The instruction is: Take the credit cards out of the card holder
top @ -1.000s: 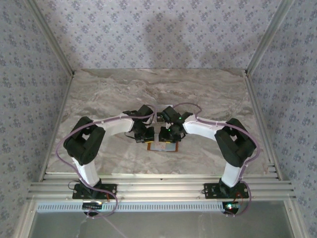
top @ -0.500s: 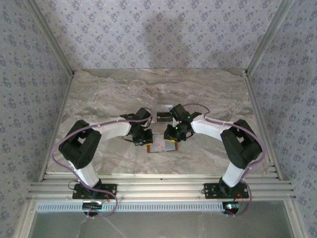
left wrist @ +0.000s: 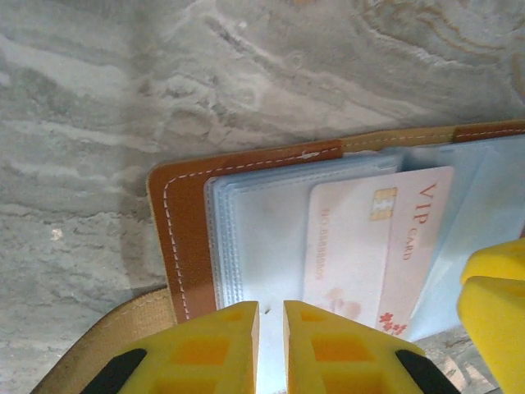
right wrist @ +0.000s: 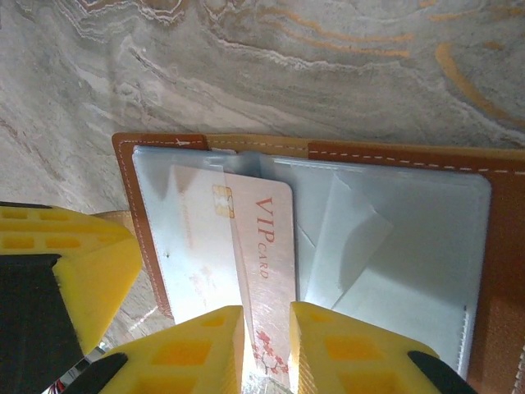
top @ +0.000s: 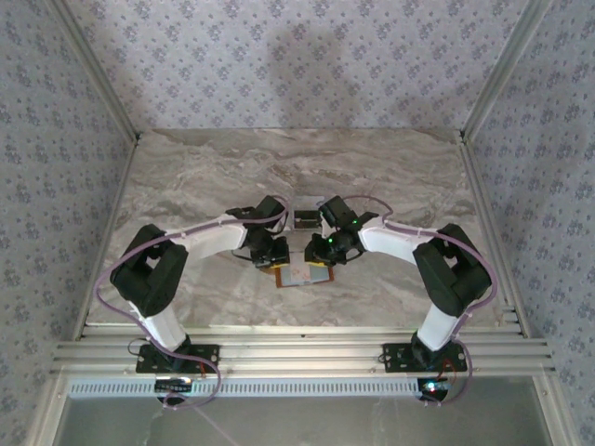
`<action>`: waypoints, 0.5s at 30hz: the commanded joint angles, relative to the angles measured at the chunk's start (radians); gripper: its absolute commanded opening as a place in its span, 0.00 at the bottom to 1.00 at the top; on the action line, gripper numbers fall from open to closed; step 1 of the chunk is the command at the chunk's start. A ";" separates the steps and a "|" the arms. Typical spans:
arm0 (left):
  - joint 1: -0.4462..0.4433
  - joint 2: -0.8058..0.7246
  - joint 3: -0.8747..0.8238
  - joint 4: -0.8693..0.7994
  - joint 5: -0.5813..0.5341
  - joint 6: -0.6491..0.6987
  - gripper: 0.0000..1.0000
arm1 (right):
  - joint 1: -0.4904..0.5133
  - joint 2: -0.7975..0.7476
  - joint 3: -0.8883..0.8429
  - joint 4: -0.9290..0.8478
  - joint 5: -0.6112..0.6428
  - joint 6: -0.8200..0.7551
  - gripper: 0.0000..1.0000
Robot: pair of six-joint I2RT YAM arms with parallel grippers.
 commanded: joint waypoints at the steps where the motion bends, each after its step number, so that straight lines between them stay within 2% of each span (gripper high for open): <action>1: -0.012 -0.015 0.035 -0.042 -0.006 0.017 0.17 | -0.003 0.002 -0.001 0.007 -0.023 -0.014 0.24; 15: -0.028 0.098 0.022 -0.047 -0.029 0.038 0.18 | -0.011 0.081 0.006 -0.006 0.004 -0.061 0.24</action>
